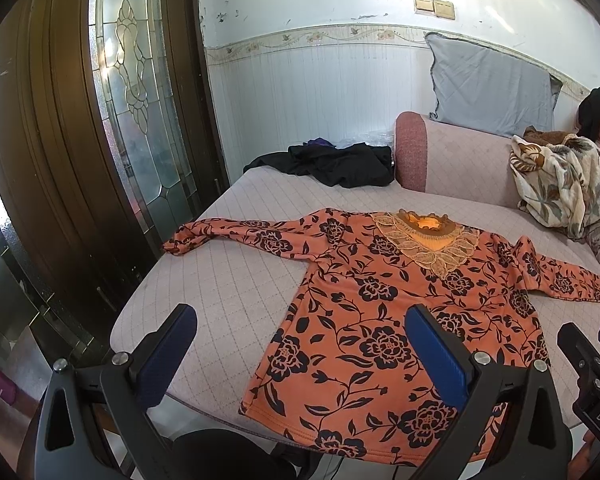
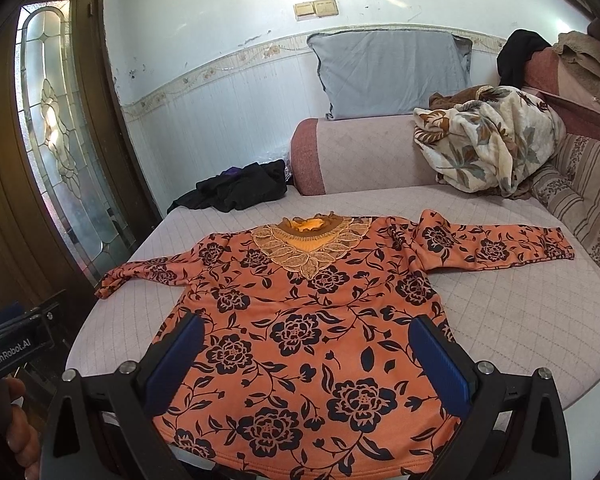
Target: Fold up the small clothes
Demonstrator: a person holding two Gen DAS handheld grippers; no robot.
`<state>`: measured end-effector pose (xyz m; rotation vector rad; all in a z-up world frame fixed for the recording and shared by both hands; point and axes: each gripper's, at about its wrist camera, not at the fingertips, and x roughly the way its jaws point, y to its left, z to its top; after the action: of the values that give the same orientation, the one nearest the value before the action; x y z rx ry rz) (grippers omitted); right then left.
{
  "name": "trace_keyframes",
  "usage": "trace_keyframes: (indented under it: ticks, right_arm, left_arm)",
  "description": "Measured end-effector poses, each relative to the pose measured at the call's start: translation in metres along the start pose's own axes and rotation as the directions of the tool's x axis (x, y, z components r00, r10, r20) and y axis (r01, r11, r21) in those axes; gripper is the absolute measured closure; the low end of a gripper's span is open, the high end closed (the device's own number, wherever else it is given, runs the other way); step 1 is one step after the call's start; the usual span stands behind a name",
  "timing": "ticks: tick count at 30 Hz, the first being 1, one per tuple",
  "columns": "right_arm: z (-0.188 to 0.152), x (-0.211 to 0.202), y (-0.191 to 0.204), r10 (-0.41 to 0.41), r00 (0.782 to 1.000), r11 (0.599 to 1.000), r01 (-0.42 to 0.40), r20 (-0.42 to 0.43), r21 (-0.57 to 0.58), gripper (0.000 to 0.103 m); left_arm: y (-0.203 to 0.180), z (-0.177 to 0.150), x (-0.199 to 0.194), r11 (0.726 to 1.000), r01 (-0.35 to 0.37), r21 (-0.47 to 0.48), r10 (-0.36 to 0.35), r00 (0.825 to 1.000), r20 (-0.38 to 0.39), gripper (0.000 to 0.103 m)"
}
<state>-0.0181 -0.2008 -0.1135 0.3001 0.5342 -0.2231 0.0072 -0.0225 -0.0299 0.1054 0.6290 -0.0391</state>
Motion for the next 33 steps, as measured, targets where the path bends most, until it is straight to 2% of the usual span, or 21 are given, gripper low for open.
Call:
trace_keyframes:
  ticks: [33]
  right_arm:
    - [-0.002, 0.012, 0.005, 0.003, 1.0, 1.0, -0.003, -0.021, -0.005, 0.0]
  left_arm:
    - [-0.001, -0.002, 0.013, 1.0, 0.002, -0.002, -0.002, 1.0, -0.013, 0.0]
